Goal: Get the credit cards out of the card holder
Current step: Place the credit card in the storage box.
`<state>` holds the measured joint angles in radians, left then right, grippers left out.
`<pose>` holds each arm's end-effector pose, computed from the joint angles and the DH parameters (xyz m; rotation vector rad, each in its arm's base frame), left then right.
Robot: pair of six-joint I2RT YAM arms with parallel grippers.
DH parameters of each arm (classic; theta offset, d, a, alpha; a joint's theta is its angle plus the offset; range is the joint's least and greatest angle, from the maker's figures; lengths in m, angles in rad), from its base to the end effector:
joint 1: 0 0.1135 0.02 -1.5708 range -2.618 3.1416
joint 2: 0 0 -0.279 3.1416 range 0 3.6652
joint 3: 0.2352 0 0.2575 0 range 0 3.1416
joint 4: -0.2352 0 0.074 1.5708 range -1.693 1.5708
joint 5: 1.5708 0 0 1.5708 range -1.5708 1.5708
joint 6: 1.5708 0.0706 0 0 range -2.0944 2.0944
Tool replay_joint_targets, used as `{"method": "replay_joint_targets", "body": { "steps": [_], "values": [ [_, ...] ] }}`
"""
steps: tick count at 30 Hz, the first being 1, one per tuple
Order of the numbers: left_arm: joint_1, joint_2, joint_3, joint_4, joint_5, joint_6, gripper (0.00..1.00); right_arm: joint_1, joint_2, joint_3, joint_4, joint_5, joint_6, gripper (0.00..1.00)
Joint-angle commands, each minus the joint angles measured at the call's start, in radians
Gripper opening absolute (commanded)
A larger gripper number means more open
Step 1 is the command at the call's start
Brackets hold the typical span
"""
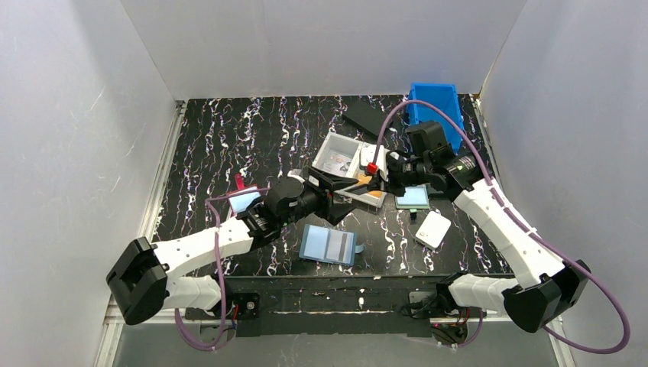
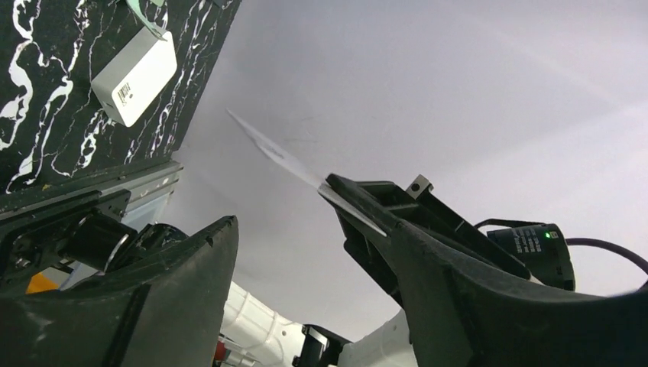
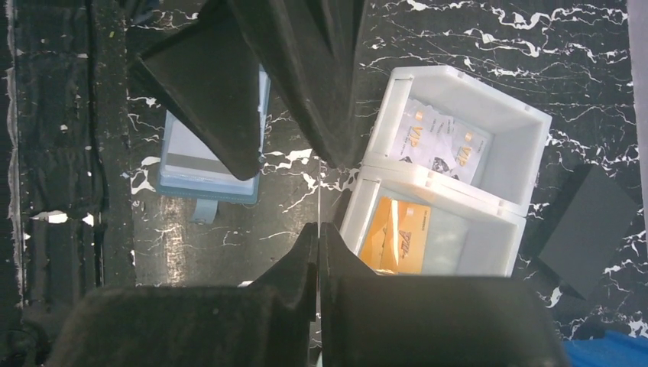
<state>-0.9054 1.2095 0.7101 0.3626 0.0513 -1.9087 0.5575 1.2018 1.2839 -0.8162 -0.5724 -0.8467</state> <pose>0.1904 -0.2485 0.2875 -1.0347 1.9909 -1.9388 0.2030 0.1716 0.3647 -1.6363 1.4899 0.4984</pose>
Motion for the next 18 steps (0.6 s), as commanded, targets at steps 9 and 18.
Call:
{"method": "replay_joint_targets", "body": {
  "steps": [9, 18],
  "values": [
    [-0.005, 0.028, 0.047, -0.013, -0.075, -0.055, 0.45, -0.017, -0.051, -0.066, -0.025, -0.110, -0.073, 0.01],
    [-0.006, 0.069, 0.047, -0.013, -0.056, -0.085, 0.46, -0.036, -0.034, -0.047, -0.060, -0.172, -0.113, 0.01]
  ]
}}
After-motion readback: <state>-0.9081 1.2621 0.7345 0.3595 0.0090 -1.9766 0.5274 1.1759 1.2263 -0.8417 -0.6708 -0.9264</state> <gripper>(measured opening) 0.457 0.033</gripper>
